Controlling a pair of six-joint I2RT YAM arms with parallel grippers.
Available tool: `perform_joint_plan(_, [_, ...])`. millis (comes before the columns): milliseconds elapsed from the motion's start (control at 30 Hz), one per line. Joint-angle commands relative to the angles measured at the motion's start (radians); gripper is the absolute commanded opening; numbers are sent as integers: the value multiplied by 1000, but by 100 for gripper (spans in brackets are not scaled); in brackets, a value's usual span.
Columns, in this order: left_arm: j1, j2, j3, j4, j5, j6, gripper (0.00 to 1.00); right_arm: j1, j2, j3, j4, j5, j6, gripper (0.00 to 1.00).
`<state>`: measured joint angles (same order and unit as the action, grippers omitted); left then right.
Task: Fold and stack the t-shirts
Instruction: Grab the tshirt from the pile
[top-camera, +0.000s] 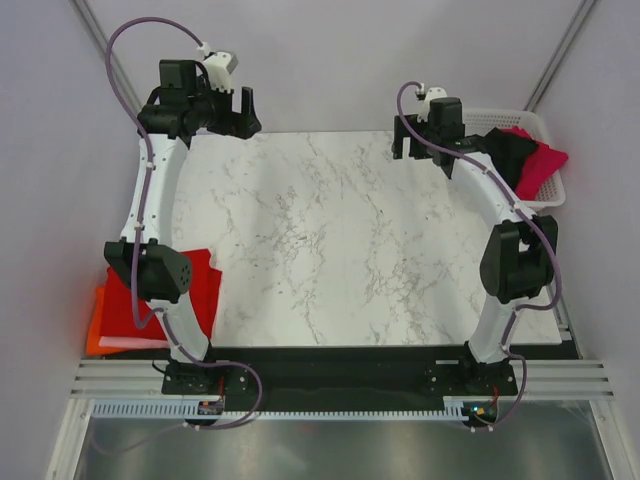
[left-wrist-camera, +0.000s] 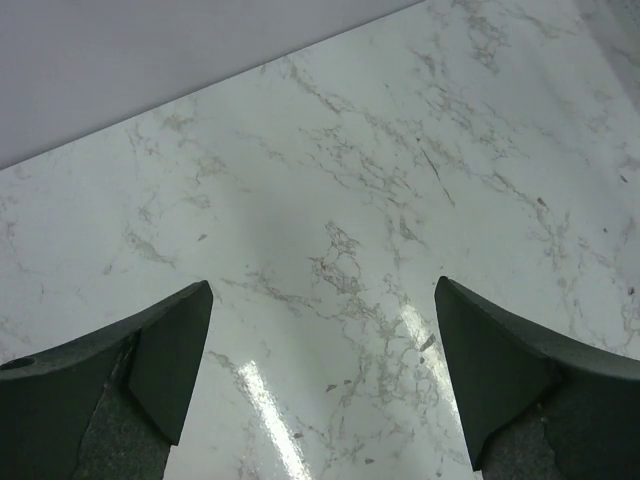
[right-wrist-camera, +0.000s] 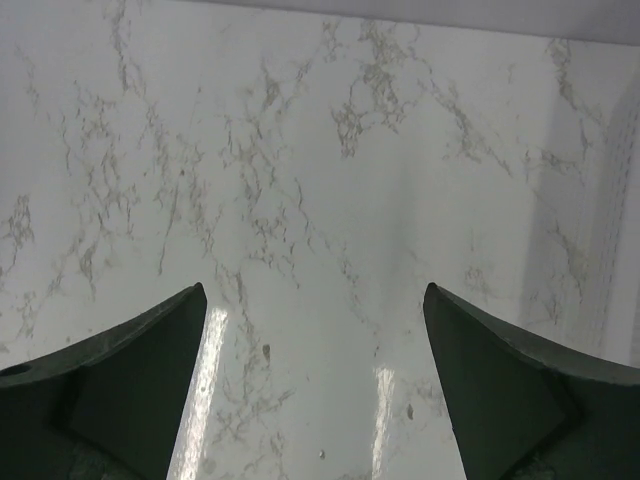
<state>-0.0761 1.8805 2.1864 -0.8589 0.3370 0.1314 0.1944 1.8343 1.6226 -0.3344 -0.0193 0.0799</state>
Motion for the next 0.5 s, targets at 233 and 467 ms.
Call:
perform_joint_plan(233, [-2,81,-1,66,23,7,100,-302,158,321,-92,-139,-32,98])
perform_joint_plan(467, [-68,118,-24,51,31,68,95,-437,241,378,-175,-50,-186,95])
